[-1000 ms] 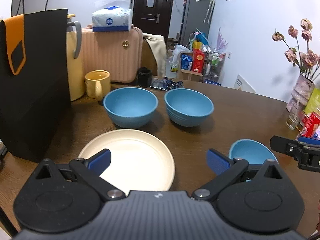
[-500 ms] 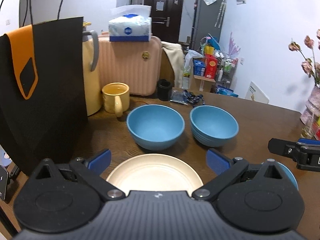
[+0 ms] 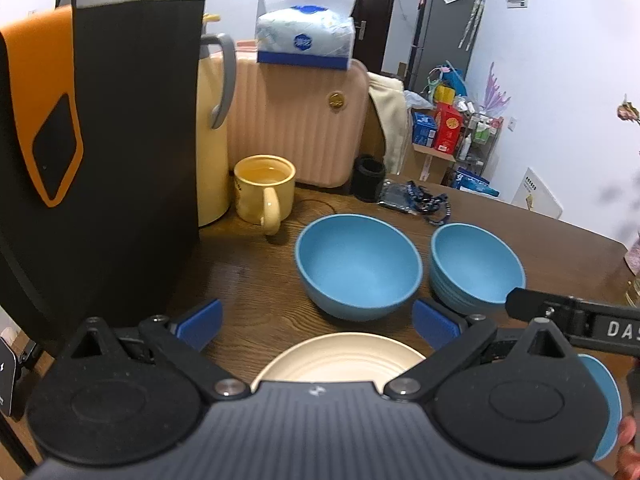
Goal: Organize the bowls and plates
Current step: 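Move both open tools toward the blue bowl beside the yellow mug, then close both tools on the rim of the blue bowl by the mug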
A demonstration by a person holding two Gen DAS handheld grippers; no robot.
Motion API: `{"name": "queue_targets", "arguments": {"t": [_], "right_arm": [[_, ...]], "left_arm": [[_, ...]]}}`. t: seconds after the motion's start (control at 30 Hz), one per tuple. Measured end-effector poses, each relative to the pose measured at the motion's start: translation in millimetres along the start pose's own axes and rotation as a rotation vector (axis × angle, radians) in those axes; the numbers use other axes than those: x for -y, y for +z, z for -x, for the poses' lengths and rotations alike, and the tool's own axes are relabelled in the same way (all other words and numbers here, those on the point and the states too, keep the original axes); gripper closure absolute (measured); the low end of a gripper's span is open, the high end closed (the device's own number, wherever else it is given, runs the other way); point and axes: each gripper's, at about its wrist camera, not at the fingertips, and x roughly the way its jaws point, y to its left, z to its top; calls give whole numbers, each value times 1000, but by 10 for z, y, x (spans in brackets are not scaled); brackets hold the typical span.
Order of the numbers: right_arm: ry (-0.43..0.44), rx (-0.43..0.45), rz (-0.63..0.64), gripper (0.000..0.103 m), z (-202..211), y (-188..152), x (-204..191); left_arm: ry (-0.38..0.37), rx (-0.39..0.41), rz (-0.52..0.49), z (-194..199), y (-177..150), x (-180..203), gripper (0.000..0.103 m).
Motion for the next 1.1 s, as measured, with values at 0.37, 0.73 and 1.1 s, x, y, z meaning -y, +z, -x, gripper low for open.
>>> {"name": "queue_targets", "arguments": {"t": [0.37,0.73,1.1], "right_arm": [[-29,-15,-101,0,-611,29,-170],[-17,-17,-140,0,-1000,-1,-187],[4,-41,-203,0,-1319,46,-76]], "left_arm": [[25,-16,62,-393,141,-367,0],[-18,-41,137,-937,234,-575,0],[-9,-46,45,-1354,435,-439,0]]}}
